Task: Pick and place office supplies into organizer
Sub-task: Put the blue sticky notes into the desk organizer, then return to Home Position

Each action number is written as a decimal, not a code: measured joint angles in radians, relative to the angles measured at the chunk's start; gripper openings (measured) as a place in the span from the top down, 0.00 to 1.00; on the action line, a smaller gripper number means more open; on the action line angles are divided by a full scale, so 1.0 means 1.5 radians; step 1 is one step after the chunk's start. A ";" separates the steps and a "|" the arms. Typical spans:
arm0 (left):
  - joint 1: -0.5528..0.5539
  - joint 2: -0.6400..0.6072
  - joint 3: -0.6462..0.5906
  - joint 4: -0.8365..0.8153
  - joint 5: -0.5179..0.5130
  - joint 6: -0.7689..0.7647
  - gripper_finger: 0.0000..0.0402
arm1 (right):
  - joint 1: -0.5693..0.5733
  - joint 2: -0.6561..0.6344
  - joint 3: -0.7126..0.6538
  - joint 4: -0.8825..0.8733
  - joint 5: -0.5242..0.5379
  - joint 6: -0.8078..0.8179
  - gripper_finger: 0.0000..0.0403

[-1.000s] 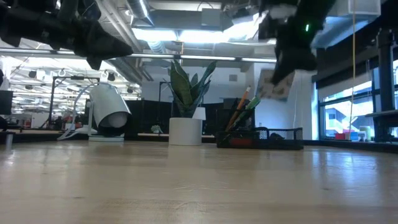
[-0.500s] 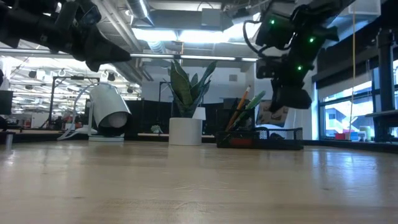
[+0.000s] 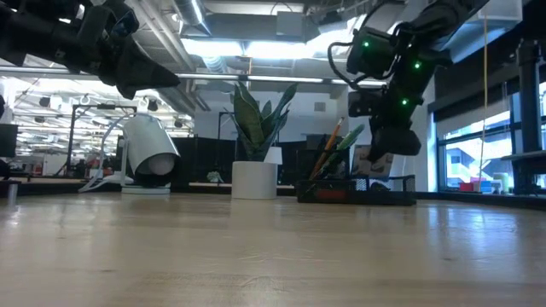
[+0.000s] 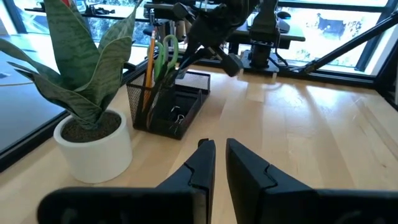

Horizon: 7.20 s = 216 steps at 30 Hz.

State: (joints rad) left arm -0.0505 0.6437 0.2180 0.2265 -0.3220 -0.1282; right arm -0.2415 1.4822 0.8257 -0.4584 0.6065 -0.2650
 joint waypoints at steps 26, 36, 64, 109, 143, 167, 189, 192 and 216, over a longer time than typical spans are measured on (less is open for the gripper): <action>0.000 0.000 0.000 -0.014 0.000 0.000 0.92 | -0.027 0.065 -0.029 0.049 -0.005 -0.024 0.98; 0.000 0.000 0.000 -0.014 0.000 0.000 0.91 | -0.027 0.065 -0.076 0.090 0.001 -0.021 0.89; 0.000 0.000 0.000 -0.015 0.000 -0.005 0.91 | -0.024 0.065 -0.049 0.025 -0.071 0.034 0.58; 0.000 -0.121 0.001 -0.095 -0.043 0.022 0.93 | 0.093 -0.589 -0.251 0.170 -0.313 0.206 0.56; 0.067 -0.423 0.001 -0.294 -0.189 0.077 0.93 | 0.093 -0.956 -0.386 0.104 -0.268 0.172 0.56; 0.289 -0.429 -0.140 -0.114 0.032 0.063 0.93 | 0.062 -0.963 -0.491 0.214 -0.258 0.151 0.56; 0.351 -0.426 -0.140 -0.113 0.031 0.132 0.93 | -0.056 -0.982 -0.515 0.249 -0.258 0.128 0.56; 0.350 -0.426 -0.140 -0.113 0.031 0.215 0.93 | -0.057 -0.982 -0.515 0.249 -0.258 0.116 0.56; 0.350 -0.426 -0.140 -0.113 0.031 0.170 0.93 | -0.053 -0.982 -0.495 0.209 -0.289 0.194 0.56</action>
State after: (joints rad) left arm 0.4751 0.0044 0.0074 0.0570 -0.2758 0.1263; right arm -0.3217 0.0086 0.0837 -0.1446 0.1734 0.0259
